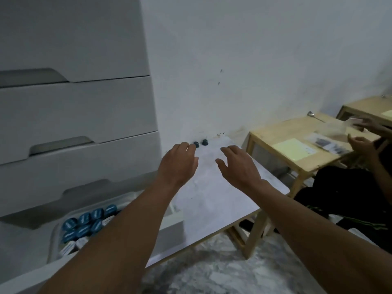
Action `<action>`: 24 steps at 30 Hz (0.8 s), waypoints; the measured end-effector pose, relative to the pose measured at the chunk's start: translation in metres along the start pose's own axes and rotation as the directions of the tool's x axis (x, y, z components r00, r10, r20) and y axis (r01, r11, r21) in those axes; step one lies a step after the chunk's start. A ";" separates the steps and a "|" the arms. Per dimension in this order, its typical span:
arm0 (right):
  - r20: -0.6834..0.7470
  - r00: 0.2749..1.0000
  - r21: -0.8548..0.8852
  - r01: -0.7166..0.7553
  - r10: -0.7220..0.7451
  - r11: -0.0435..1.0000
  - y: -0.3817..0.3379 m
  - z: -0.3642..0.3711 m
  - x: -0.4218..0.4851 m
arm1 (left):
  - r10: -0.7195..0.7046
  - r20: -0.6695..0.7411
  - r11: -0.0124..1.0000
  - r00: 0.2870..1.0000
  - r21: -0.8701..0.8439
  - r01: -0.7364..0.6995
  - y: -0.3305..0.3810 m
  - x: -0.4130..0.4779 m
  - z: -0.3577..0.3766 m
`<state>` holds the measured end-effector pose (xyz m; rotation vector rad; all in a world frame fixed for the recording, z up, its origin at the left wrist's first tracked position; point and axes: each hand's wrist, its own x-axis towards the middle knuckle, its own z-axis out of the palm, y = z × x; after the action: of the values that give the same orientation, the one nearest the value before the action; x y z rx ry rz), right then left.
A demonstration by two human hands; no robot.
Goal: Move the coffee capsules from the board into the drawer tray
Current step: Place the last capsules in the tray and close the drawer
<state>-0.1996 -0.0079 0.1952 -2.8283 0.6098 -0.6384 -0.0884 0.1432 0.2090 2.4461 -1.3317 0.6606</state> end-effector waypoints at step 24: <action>0.227 0.951 0.166 0.175 -0.210 0.970 0.214 0.113 0.264 | -0.358 0.157 0.933 0.921 0.020 0.359 0.010 0.225 0.229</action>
<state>-0.0068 -0.3042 0.1376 -2.7892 0.2357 -0.3382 0.0680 -0.1254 0.1285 2.6819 -0.8897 0.3721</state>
